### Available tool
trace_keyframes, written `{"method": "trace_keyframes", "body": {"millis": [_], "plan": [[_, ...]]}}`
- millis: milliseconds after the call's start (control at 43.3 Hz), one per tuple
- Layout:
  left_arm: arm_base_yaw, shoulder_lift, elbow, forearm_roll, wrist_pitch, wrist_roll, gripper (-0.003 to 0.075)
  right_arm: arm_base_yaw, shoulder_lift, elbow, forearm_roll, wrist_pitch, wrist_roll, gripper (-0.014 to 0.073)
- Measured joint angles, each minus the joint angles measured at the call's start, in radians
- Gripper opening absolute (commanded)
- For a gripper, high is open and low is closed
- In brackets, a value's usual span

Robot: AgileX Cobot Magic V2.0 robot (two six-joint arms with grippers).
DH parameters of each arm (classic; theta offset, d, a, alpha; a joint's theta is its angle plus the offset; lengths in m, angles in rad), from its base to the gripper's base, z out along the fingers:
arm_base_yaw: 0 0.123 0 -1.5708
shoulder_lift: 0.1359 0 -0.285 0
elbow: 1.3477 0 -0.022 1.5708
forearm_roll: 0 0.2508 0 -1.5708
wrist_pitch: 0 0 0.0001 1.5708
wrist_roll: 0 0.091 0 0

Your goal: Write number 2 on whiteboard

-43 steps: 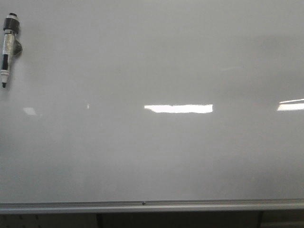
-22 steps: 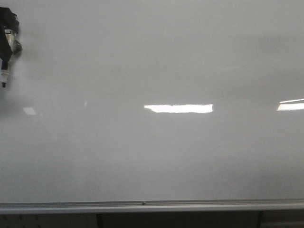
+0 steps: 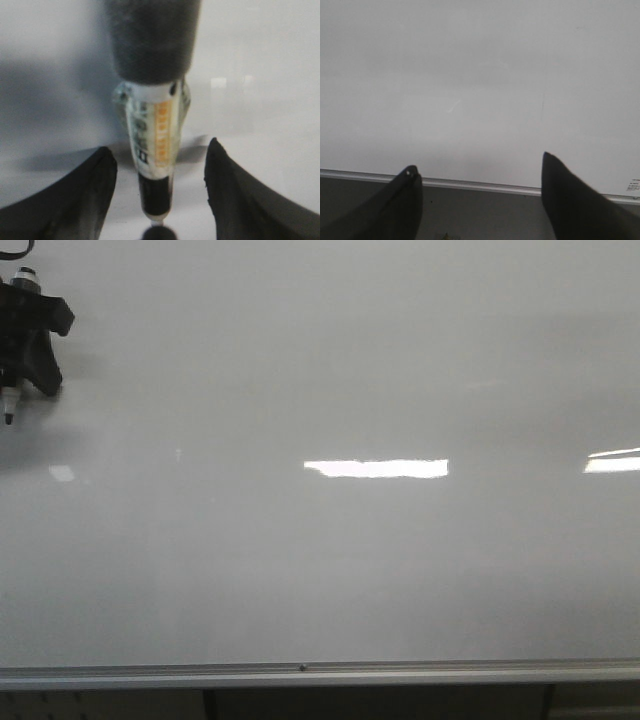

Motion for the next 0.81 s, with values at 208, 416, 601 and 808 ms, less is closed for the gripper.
{"method": "trace_keyframes", "body": {"millis": [208,416,601,808], "plan": [[0.000,0.009,0.000,0.008,0.004,0.000,0.0127,0.000,0.000,0.000,0.000,0.000,0.000,0.0527],[0.000,0.011,0.000,0.028,0.018,0.000,-0.0011,0.000,0.000,0.000,0.000,0.000,0.000,0.0527],[-0.002,-0.035,0.000,0.035,0.133,0.069,-0.0013,0.000,0.000,-0.006,0.024,0.011,0.000,0.0527],[-0.023,-0.172,0.000,0.031,0.330,0.208,-0.0011,0.000,0.024,-0.091,0.059,0.137,0.000,0.0527]]}}
